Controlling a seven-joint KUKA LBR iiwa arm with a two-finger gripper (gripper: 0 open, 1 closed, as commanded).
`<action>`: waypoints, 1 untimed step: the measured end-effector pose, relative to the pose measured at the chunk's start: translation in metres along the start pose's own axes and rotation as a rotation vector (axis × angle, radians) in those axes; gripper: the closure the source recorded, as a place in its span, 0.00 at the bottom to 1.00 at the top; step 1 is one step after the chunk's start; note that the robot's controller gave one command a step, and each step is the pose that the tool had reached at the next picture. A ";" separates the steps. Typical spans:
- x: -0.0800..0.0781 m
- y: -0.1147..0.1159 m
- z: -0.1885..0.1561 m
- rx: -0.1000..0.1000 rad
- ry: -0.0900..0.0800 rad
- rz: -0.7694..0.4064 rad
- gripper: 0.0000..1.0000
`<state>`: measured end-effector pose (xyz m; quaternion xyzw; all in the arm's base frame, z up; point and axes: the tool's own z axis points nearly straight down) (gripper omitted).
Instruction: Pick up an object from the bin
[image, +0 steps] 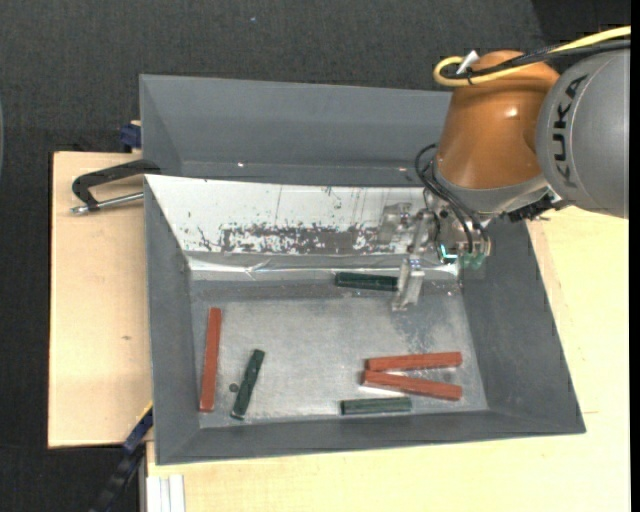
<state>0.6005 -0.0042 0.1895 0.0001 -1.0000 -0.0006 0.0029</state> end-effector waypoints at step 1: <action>-0.002 0.000 -0.005 0.000 -0.009 0.000 0.00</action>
Offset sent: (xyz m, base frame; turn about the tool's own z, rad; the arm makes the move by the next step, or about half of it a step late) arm -0.0966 -0.0019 -0.0619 -0.0284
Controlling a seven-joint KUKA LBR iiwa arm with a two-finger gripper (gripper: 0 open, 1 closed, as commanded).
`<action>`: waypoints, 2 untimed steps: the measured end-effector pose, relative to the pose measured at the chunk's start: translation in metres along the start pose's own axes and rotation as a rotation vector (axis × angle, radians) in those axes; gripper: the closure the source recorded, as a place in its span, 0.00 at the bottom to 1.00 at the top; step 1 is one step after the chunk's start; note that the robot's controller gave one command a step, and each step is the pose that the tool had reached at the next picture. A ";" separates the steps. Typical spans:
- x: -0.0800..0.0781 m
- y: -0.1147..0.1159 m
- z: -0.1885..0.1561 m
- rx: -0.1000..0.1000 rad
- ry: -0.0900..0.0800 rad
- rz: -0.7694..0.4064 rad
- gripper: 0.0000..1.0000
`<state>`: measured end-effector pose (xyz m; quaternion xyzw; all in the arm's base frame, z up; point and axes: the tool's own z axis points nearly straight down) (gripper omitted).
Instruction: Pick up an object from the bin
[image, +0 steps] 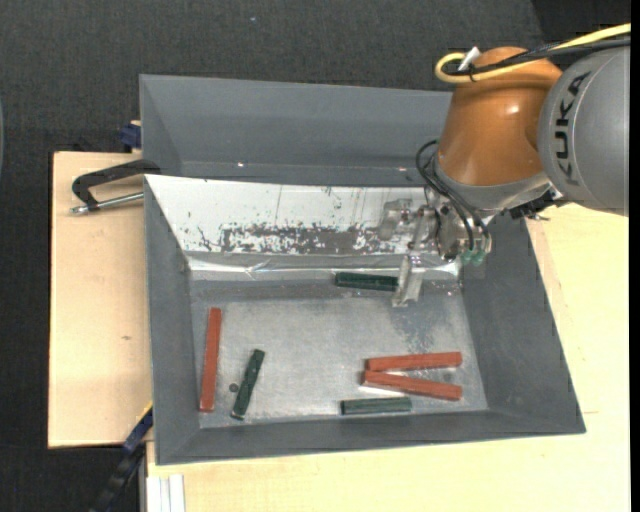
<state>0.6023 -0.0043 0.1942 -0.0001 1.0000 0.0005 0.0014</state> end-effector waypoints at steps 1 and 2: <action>0.073 0.000 0.049 0.000 -0.001 -0.022 0.00; 0.110 -0.040 0.046 0.001 0.002 0.045 0.00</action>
Offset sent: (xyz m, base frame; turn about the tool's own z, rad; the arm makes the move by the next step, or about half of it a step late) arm -0.1098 -0.0387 -0.0482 0.0399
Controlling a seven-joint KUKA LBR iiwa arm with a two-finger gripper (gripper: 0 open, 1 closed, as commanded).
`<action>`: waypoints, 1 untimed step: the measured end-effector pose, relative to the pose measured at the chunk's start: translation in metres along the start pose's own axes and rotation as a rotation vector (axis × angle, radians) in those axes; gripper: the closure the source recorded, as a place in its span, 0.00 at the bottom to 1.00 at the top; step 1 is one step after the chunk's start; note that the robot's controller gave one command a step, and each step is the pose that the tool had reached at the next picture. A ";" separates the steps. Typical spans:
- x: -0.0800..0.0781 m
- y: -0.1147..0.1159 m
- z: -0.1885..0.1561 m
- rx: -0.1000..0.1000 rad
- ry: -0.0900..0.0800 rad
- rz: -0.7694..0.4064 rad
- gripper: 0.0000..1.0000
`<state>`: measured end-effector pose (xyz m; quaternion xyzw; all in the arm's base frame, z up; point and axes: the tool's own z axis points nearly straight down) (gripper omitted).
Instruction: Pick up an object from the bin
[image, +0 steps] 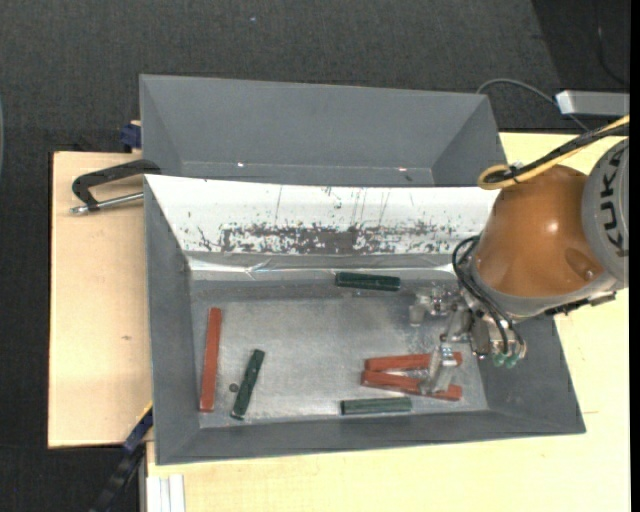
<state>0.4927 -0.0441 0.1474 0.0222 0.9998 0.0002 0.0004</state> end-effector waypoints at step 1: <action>-0.003 0.017 0.046 -0.001 0.004 -0.081 0.00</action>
Offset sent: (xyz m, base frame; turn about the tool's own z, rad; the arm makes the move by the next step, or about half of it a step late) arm -0.0006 0.0077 -0.0774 0.0007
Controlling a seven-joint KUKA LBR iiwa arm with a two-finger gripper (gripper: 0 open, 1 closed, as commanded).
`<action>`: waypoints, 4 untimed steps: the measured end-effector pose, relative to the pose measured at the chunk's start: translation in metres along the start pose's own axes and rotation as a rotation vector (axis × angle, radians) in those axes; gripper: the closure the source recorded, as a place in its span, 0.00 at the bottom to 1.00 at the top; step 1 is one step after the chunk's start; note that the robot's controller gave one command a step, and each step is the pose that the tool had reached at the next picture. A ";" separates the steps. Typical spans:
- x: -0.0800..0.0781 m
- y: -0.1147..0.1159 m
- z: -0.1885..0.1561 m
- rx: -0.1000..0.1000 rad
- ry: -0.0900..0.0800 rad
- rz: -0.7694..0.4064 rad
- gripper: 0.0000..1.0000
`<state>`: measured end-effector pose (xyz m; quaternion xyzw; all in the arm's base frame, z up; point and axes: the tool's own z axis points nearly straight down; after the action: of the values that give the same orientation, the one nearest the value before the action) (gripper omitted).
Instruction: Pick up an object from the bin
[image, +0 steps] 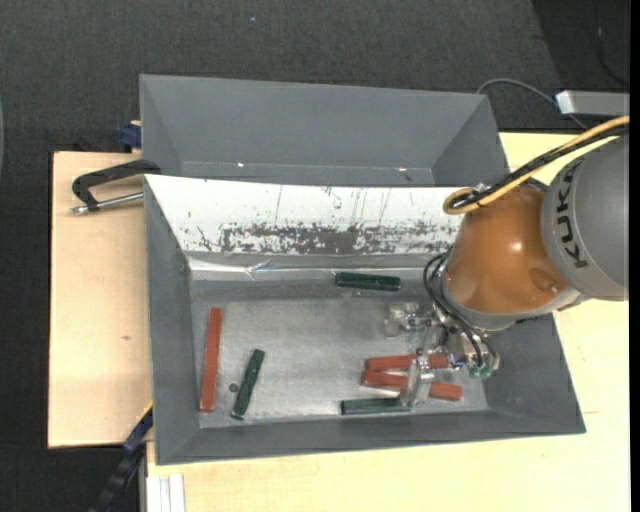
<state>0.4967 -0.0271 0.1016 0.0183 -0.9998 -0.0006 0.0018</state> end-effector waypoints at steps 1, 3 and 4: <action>0.003 -0.007 0.024 0.000 -0.004 0.066 0.00; 0.004 -0.021 0.030 -0.001 -0.005 0.147 1.00; 0.004 -0.020 0.029 -0.001 -0.005 0.147 1.00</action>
Offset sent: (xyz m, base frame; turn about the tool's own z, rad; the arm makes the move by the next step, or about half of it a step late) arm -0.0050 -0.0220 -0.0316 0.1479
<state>0.4930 -0.0477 0.0722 -0.0552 -0.9985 -0.0010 -0.0008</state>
